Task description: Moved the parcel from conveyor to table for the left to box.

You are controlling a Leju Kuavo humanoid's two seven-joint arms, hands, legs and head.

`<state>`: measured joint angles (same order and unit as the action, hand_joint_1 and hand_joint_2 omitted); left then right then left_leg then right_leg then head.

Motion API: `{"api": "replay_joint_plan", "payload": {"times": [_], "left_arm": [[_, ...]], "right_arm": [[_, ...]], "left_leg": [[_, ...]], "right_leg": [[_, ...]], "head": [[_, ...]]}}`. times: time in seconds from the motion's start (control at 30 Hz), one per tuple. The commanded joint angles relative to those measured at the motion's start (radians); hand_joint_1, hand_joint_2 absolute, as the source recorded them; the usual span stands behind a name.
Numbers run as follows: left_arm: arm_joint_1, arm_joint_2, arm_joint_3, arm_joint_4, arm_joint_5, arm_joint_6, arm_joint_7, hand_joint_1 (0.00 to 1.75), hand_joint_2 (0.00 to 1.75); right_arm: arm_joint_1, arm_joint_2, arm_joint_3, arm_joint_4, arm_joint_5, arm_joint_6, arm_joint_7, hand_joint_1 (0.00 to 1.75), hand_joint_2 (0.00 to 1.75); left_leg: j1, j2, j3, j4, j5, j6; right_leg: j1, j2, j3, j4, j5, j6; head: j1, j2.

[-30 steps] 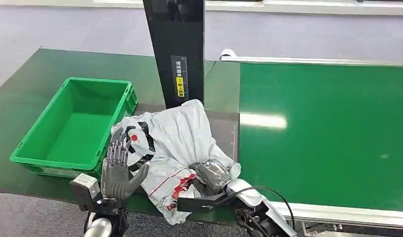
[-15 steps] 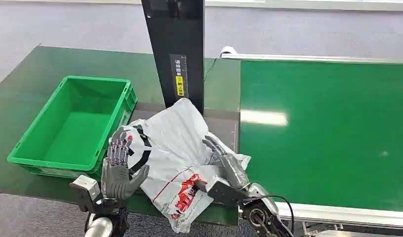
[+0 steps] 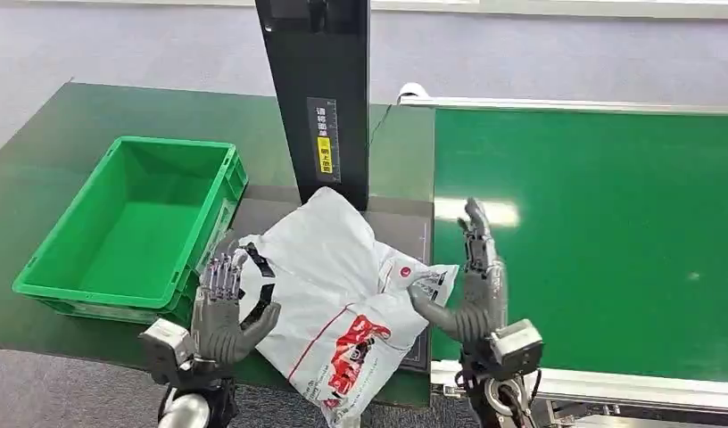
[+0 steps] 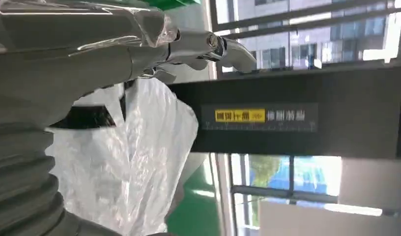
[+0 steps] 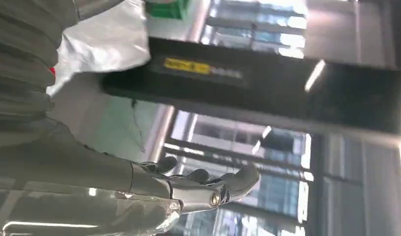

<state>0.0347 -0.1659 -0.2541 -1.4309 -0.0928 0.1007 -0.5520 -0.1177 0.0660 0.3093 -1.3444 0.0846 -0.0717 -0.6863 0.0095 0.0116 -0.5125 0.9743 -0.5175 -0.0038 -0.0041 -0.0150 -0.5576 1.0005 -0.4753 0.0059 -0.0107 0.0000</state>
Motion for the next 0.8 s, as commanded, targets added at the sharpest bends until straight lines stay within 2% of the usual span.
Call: {"api": "replay_joint_plan", "payload": {"times": [0.03, 0.17, 0.23, 0.3, 0.6, 0.7, 0.77, 0.8], "left_arm": [[-0.048, 0.069, -0.131, 0.09, -0.278, 0.046, 0.091, 0.0, 1.75], [-0.078, 0.081, -0.174, 0.121, -0.486, 0.083, 0.182, 0.0, 1.75], [-0.101, 0.083, -0.197, 0.159, -0.689, 0.13, 0.312, 0.0, 1.75], [-0.11, 0.064, -0.191, 0.188, -0.74, 0.129, 0.352, 0.0, 1.75], [-0.128, 0.03, -0.176, 0.306, -0.951, 0.058, 0.458, 0.0, 1.75], [-0.126, 0.017, -0.154, 0.334, -0.922, -0.006, 0.445, 0.0, 1.75], [-0.128, 0.015, -0.149, 0.342, -0.913, -0.02, 0.444, 0.07, 1.75], [-0.132, 0.015, -0.149, 0.35, -0.913, -0.023, 0.444, 1.47, 1.75]], "right_arm": [[0.015, 0.025, -0.085, -0.03, -0.073, 0.069, 0.02, 0.0, 1.75], [0.011, 0.032, -0.09, -0.024, -0.072, 0.086, 0.016, 0.0, 1.75], [0.012, 0.04, -0.102, -0.026, -0.072, 0.096, 0.021, 0.0, 1.75], [0.015, 0.042, -0.109, -0.029, -0.071, 0.103, 0.027, 0.0, 1.75], [0.024, 0.065, -0.144, -0.021, -0.05, 0.118, 0.045, 0.0, 1.75], [0.028, 0.071, -0.149, -0.021, -0.043, 0.119, 0.049, 0.0, 1.75], [0.03, 0.073, -0.149, -0.019, -0.043, 0.119, 0.05, 0.0, 1.75], [0.033, 0.074, -0.151, -0.021, -0.039, 0.116, 0.052, 0.0, 1.75]], "left_leg": [[-0.001, -0.002, 0.0, -0.001, 0.001, 0.0], [0.0, -0.003, -0.001, -0.002, 0.002, 0.0], [0.0, -0.002, 0.0, -0.001, 0.001, 0.0], [-0.001, -0.003, -0.001, -0.002, 0.002, 0.0], [-0.001, -0.002, 0.0, -0.003, 0.002, 0.0], [0.0, -0.002, 0.001, -0.002, 0.001, 0.0], [0.0, -0.002, 0.0, -0.001, 0.001, 0.0], [0.0, -0.001, 0.001, -0.002, 0.001, 0.0]], "right_leg": [[-0.001, 0.0, 0.0, -0.001, 0.001, 0.0], [0.0, -0.001, 0.0, -0.001, 0.001, 0.0], [0.0, -0.001, 0.0, -0.001, 0.001, 0.0], [-0.001, -0.001, 0.0, -0.001, 0.001, 0.0], [-0.001, 0.0, 0.0, -0.002, 0.002, 0.0], [0.0, 0.0, 0.001, -0.002, 0.001, 0.0], [0.0, 0.0, 0.0, -0.001, 0.001, 0.0], [0.0, 0.001, 0.0, -0.002, 0.001, 0.0]], "head": [[0.0, 0.0], [0.0, 0.0], [0.0, 0.0], [0.0, 0.0], [0.0, 0.0], [0.0, 0.0], [0.0, 0.0], [0.0, 0.0]]}}
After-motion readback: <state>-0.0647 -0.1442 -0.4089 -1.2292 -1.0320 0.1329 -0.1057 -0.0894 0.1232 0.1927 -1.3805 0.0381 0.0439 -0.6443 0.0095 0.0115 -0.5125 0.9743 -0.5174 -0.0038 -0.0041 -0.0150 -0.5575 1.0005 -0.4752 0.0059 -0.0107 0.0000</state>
